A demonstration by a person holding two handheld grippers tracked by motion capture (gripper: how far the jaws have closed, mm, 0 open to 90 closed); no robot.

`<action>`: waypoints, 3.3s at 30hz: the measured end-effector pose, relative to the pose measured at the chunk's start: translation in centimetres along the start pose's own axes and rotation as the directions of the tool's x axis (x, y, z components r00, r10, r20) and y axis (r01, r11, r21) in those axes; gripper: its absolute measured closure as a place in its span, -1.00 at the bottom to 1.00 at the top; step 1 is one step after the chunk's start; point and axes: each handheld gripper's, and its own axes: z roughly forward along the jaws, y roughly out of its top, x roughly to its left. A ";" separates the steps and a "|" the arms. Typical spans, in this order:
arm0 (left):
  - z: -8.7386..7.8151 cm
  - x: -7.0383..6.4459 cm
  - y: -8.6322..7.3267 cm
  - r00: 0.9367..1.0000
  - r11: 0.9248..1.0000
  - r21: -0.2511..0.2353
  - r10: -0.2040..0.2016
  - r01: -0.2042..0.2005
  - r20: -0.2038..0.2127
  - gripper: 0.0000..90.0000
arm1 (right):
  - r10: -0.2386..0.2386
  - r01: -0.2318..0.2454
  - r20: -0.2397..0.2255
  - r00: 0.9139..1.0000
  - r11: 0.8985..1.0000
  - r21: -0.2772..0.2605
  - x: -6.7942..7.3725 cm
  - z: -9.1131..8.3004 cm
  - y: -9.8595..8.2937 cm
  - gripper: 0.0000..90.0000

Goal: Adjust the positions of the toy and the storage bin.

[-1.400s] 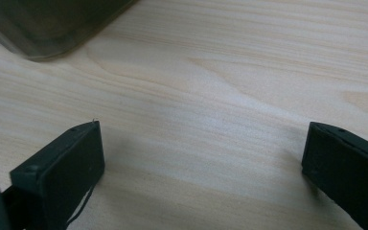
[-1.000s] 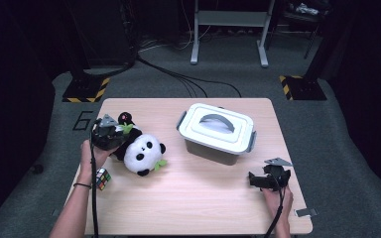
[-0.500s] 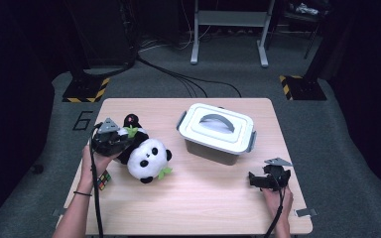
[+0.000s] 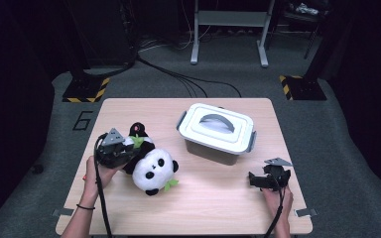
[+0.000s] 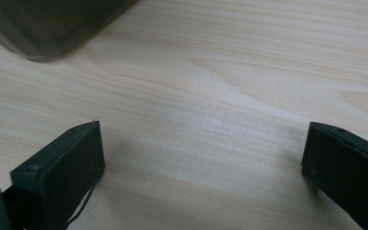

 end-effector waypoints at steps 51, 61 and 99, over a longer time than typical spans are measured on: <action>-3.6 -5.9 -10.9 0.973 0.986 0.060 -0.145 0.157 -0.179 -1.00 | 0.003 -0.003 -0.005 1.000 1.000 0.003 0.1 0.0 0.1 -1.00; -0.2 -6.4 -13.9 0.972 0.977 0.134 -0.141 0.168 -0.189 -1.00 | -0.005 0.005 -0.015 1.000 1.000 0.002 0.0 0.1 0.1 -1.00; 1.4 -5.9 -15.0 0.978 0.979 0.114 -0.155 0.172 -0.143 -1.00 | -0.042 0.036 -0.129 0.991 0.998 -0.044 -0.5 -3.1 2.3 -1.00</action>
